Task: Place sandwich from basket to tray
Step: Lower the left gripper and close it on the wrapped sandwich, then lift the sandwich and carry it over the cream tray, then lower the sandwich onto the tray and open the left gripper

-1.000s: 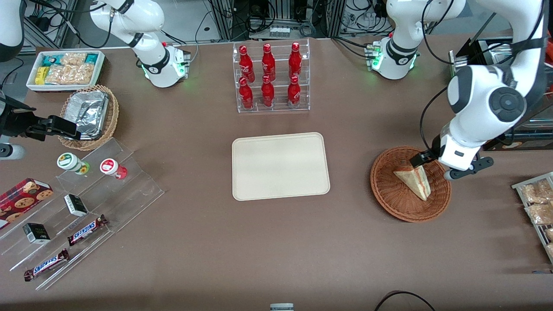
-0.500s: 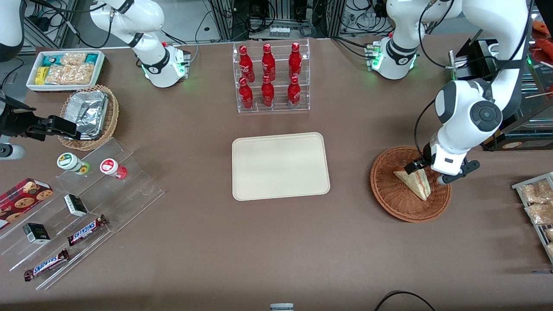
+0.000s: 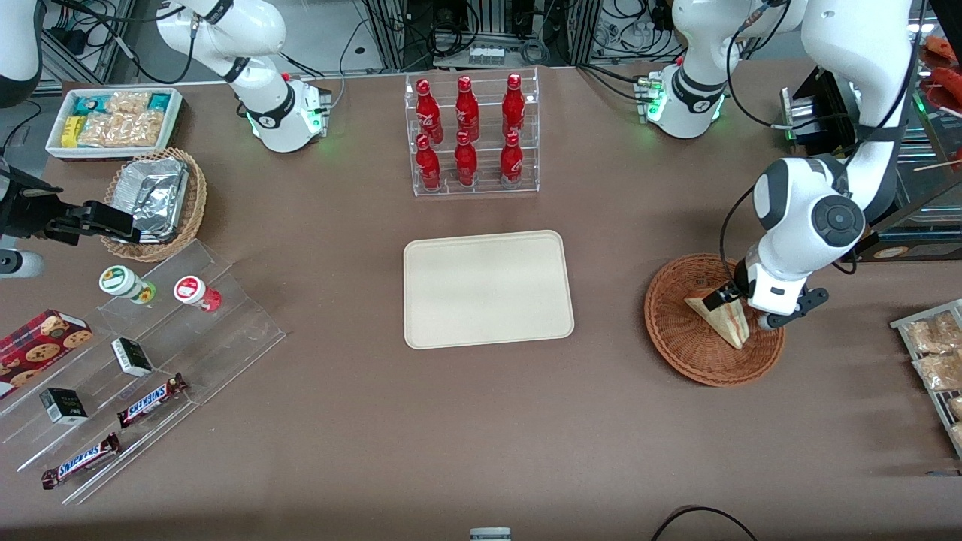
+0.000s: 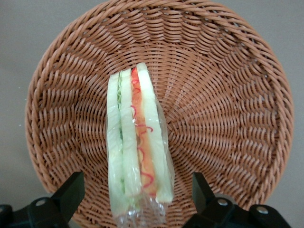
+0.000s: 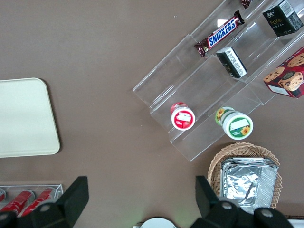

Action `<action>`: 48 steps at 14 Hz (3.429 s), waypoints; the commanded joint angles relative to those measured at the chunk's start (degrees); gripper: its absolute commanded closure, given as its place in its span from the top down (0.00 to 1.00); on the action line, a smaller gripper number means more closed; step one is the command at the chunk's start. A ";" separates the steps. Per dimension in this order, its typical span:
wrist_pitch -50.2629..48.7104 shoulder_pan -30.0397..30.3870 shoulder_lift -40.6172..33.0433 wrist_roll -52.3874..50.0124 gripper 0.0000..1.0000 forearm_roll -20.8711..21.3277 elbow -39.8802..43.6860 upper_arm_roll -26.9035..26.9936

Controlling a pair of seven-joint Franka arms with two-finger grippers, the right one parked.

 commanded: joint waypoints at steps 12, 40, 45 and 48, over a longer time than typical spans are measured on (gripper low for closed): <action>1.81 -0.27 2.31 -3.25 0.00 0.75 -0.05 -0.17; -27.39 -39.99 26.99 -15.29 0.00 1.28 47.95 -4.13; -24.30 -42.02 30.16 -15.90 0.00 1.28 47.77 -4.13; -24.30 -42.90 31.31 -16.79 0.00 1.19 47.59 -4.13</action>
